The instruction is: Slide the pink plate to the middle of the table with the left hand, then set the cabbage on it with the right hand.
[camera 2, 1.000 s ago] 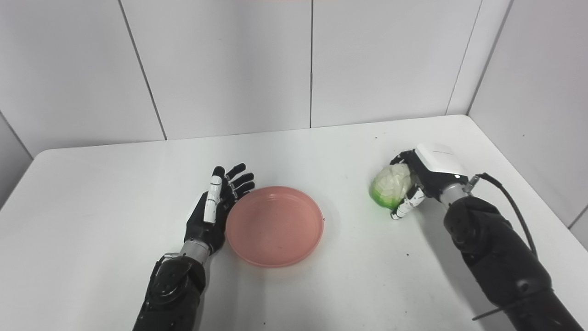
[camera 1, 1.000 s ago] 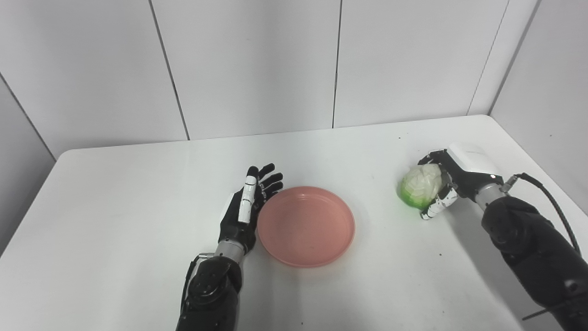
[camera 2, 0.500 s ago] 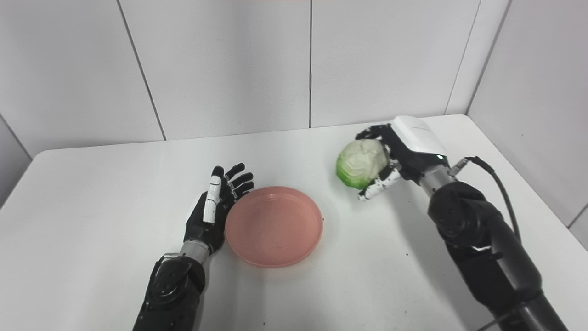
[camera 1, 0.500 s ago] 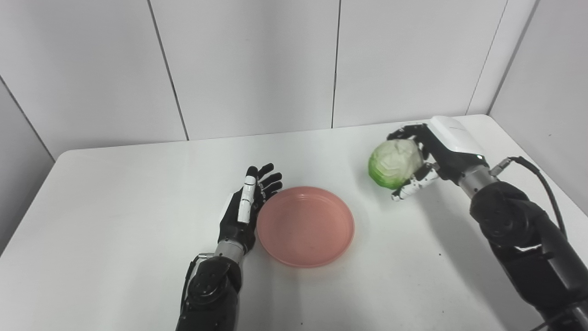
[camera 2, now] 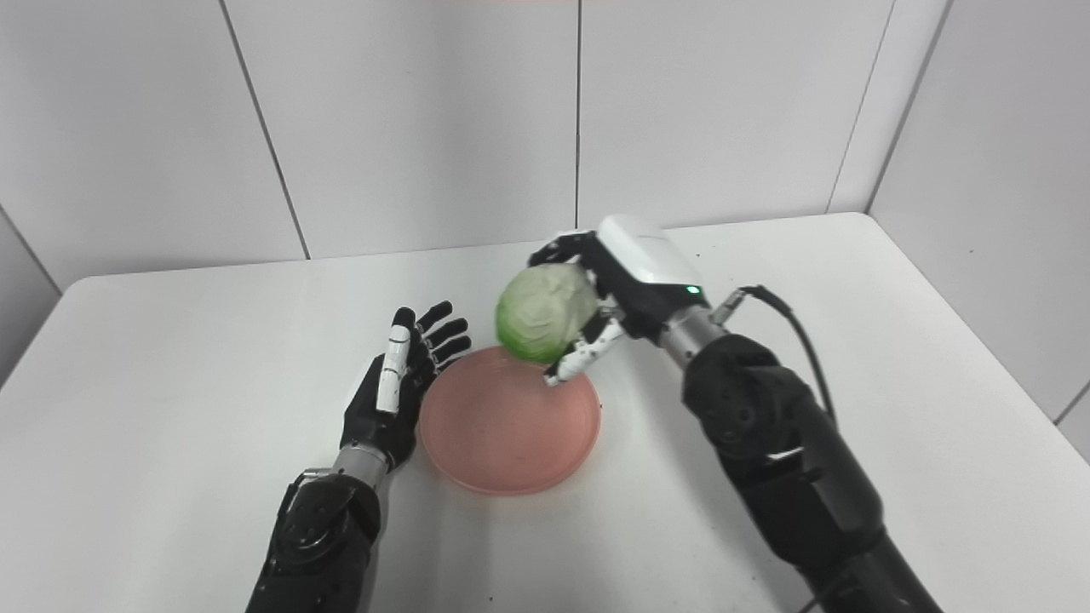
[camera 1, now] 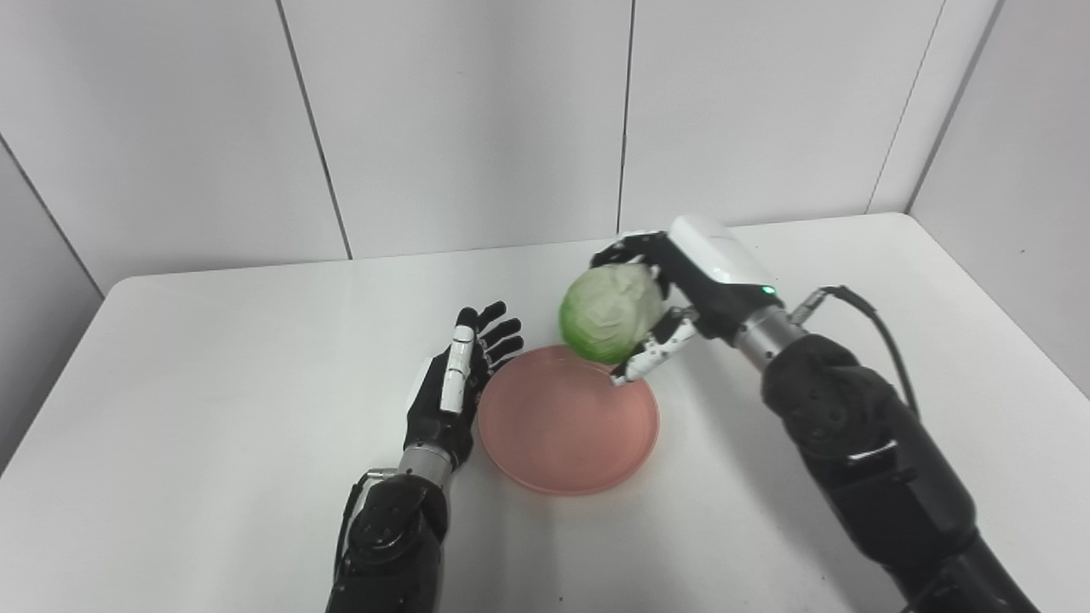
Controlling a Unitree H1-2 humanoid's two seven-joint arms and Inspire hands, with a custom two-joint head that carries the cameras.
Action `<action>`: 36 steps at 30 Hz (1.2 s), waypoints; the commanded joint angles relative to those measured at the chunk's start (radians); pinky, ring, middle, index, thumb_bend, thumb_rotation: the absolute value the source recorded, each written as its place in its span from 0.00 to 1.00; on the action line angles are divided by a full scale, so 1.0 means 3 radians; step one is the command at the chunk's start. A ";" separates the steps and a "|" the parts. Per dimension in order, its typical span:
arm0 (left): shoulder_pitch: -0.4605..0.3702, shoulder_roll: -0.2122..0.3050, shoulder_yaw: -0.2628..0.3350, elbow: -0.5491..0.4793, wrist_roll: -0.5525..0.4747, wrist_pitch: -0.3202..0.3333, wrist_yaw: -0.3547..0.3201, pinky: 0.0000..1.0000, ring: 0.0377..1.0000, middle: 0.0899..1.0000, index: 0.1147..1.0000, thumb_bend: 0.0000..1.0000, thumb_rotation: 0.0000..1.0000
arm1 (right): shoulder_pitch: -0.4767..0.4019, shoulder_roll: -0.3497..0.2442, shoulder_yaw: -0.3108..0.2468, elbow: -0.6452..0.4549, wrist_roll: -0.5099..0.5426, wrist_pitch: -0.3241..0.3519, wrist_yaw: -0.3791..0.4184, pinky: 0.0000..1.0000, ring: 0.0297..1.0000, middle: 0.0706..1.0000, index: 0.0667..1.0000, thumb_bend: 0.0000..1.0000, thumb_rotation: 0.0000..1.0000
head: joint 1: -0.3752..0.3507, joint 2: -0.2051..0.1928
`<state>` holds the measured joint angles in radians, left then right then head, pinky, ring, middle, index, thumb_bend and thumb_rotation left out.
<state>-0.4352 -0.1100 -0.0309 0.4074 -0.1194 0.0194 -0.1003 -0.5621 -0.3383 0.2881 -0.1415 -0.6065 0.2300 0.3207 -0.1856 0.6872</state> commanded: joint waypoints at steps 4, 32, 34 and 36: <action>-0.0070 0.0005 -0.0008 -0.0044 0.0047 -0.0047 0.0025 0.86 0.85 0.84 0.83 0.71 1.00 | -0.0216 0.0168 0.0159 0.0027 -0.0130 0.0011 0.0068 0.34 0.39 0.45 0.48 0.52 0.00 | 0.0008 0.0013; -0.0075 0.0020 0.0018 -0.0087 -0.0001 -0.0006 0.0017 0.83 0.85 0.83 0.82 0.74 1.00 | -0.0111 0.0121 0.0531 0.0527 -0.0436 -0.0460 0.0064 0.33 0.39 0.48 0.46 0.52 0.00 | 0.0011 0.0045; -0.0067 0.0016 0.0016 -0.0077 0.0018 -0.0046 0.0034 0.83 0.84 0.82 0.81 0.73 1.00 | -0.0116 0.0094 0.0523 0.0509 -0.0456 -0.0424 0.0101 0.34 0.40 0.48 0.46 0.52 0.00 | 0.0011 0.0045; -0.0066 0.0016 0.0019 -0.0072 0.0015 -0.0060 0.0032 0.83 0.84 0.82 0.81 0.73 1.00 | -0.0122 0.0077 0.0516 0.0499 -0.0479 -0.0391 0.0127 0.35 0.40 0.49 0.46 0.52 0.00 | 0.0004 0.0046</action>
<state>-0.4349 -0.1100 -0.0286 0.4026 -0.1218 0.0211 -0.0936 -0.5630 -0.3061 0.4622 0.0331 -0.7431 0.1213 0.3656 -0.1856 0.6995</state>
